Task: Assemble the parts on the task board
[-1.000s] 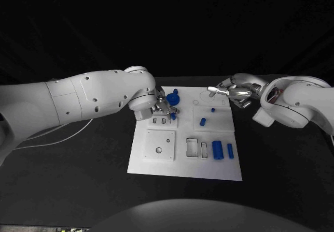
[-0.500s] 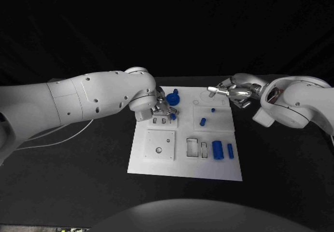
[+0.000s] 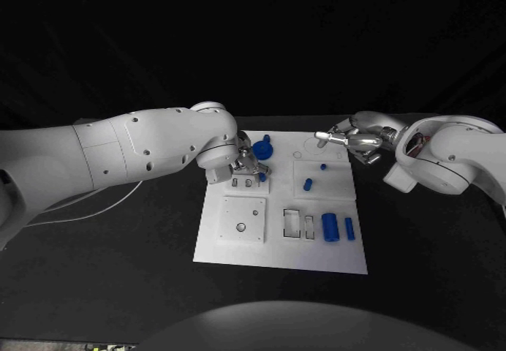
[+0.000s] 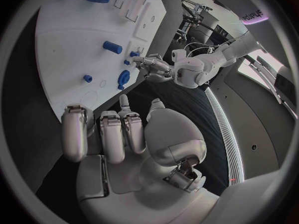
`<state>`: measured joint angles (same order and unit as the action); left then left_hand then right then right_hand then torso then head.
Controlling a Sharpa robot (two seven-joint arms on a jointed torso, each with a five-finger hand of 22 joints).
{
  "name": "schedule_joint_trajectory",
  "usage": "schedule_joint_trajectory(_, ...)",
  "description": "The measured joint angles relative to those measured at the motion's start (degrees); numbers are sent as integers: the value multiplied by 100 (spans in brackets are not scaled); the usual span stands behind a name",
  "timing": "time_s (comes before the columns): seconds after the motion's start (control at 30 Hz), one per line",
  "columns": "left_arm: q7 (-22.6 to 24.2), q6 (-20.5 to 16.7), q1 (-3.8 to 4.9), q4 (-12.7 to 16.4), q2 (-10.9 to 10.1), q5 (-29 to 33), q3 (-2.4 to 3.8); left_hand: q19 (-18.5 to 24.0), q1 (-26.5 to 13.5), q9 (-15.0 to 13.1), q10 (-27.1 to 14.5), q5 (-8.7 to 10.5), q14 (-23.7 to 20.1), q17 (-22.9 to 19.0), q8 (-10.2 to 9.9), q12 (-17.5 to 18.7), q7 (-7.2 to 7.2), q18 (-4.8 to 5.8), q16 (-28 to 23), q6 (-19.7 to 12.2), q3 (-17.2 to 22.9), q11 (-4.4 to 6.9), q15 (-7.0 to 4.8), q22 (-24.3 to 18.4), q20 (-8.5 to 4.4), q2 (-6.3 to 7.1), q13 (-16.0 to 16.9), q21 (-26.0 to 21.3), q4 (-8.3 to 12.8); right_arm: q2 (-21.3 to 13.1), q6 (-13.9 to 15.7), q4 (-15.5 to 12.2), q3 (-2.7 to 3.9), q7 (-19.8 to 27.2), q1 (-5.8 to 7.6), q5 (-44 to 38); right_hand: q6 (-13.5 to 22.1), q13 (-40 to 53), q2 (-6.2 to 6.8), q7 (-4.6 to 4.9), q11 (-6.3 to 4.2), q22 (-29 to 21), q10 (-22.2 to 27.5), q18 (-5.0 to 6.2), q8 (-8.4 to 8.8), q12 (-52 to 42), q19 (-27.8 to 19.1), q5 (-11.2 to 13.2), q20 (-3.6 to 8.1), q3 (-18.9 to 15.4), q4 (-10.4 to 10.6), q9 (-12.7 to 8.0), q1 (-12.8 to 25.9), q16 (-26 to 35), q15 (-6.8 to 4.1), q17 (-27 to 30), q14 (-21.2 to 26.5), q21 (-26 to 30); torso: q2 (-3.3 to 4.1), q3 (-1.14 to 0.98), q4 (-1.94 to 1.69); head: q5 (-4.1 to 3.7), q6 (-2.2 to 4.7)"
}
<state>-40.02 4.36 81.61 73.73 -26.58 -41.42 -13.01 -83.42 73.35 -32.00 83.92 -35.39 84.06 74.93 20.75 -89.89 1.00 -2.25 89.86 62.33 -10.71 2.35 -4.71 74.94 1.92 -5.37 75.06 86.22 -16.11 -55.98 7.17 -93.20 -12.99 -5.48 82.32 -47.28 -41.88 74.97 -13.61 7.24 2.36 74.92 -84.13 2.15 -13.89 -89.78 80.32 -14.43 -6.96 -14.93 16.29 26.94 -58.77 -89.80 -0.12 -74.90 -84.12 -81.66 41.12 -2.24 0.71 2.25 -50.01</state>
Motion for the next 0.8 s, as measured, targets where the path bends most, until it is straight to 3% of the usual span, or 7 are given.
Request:
schedule_joint_trajectory(0.43,0,-19,0,5,-9,1,3,-21,121,-145,14,-110,0,-1,34,-1,-20,0,0,-21,143,13,0,-1,-21,47,-1,0,-14,7,-22,16,-1,-9,-1,1,0,0,30,0,20,-1,20,0,0,0,-21,-22,21,0,0,6,-29,0,21,-3,21,35,0,2,1,16,0)
schedule_joint_trajectory(0.67,0,-34,1,30,-32,-9,5,0,203,-270,12,-154,-18,-1,90,0,-20,1,0,-21,256,34,-23,-1,-41,130,-4,-20,-7,9,-33,24,-1,-12,-3,1,0,0,30,0,20,-1,20,0,0,0,-41,-22,0,0,0,6,-29,0,21,-4,21,35,-1,2,0,25,0)
schedule_joint_trajectory(0.8,0,-52,1,48,-47,-31,5,0,280,-373,12,-285,2,-1,120,0,-47,1,0,-56,383,54,-43,-1,-41,206,-5,-20,-16,3,-38,26,-1,-14,-6,1,0,-1,30,0,20,-1,20,0,0,0,-40,-22,0,0,0,6,-29,0,21,-4,21,58,-1,2,0,32,0)
